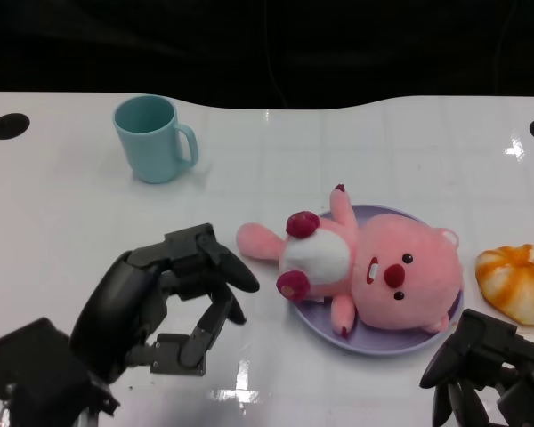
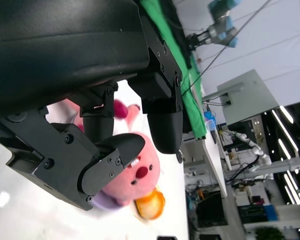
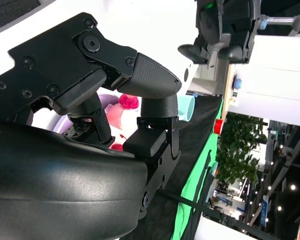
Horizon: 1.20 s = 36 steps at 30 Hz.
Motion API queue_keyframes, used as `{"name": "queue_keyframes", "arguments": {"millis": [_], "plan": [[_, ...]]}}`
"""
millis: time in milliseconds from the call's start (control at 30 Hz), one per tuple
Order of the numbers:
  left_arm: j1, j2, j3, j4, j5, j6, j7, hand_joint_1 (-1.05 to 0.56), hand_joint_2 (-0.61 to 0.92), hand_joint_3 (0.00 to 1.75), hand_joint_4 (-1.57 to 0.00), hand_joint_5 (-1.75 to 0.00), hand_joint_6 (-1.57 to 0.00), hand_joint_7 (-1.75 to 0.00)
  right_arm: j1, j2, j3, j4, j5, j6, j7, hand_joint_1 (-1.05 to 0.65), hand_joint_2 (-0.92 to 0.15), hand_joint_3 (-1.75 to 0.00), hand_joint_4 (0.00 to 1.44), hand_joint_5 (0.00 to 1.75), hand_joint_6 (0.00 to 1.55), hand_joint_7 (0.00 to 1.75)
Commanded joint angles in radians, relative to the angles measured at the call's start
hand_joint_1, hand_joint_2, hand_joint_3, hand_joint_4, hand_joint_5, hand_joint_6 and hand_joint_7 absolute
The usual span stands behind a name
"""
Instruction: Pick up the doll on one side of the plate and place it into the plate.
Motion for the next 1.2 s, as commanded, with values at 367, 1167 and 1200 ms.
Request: {"name": "queue_keyframes", "arguments": {"millis": [367,1167,1200], "plan": [[0.196,-0.032,0.066,-0.299,-0.245,0.471,0.048,-0.19,0.42,1.31,-0.79,-1.75,-0.63,-1.56,0.002,-0.006,0.003,-0.037,-0.003,0.02,-0.009,-0.4,-0.54,-1.22,0.7,1.75,0.61,1.48],[0.207,-0.081,0.12,-0.303,-0.323,0.702,0.073,-0.22,0.43,1.29,-0.78,-1.75,-0.66,-1.57,0.029,-0.018,-0.016,-0.076,0.031,0.047,0.01,-0.33,-0.49,-1.31,0.68,1.75,0.6,1.5],[0.206,-0.08,0.12,-0.302,-0.32,0.701,0.071,-0.23,0.42,1.29,-0.78,-1.75,-0.66,-1.57,0.029,-0.018,-0.017,-0.076,0.032,0.048,0.01,-0.33,-0.48,-1.31,0.68,1.75,0.6,1.5]]}}
